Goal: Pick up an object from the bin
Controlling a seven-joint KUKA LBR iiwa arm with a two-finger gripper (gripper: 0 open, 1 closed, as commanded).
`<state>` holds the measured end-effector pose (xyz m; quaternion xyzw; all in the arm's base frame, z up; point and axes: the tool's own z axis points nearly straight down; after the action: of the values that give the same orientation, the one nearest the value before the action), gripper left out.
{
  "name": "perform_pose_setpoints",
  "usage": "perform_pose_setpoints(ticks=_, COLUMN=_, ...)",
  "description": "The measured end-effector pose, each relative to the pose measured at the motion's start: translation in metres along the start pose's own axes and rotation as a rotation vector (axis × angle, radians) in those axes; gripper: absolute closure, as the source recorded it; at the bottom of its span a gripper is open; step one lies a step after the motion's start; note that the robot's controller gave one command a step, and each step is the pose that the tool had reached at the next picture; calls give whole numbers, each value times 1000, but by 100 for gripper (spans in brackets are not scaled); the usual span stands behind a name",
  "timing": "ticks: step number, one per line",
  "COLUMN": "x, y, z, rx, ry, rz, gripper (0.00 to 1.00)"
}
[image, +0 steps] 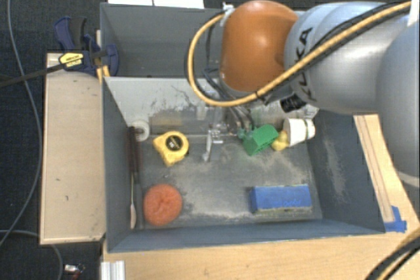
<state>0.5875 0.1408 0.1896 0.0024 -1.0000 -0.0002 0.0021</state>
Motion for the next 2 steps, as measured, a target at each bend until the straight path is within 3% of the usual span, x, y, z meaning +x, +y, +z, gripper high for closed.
perform_pose_setpoints(ticks=1, x=-1, y=-1, z=-5, rx=-1, ry=-7, rz=4, gripper=0)
perform_pose_setpoints(ticks=2, x=21, y=21, z=61, rx=-3, ry=-10, rz=-4, gripper=0)
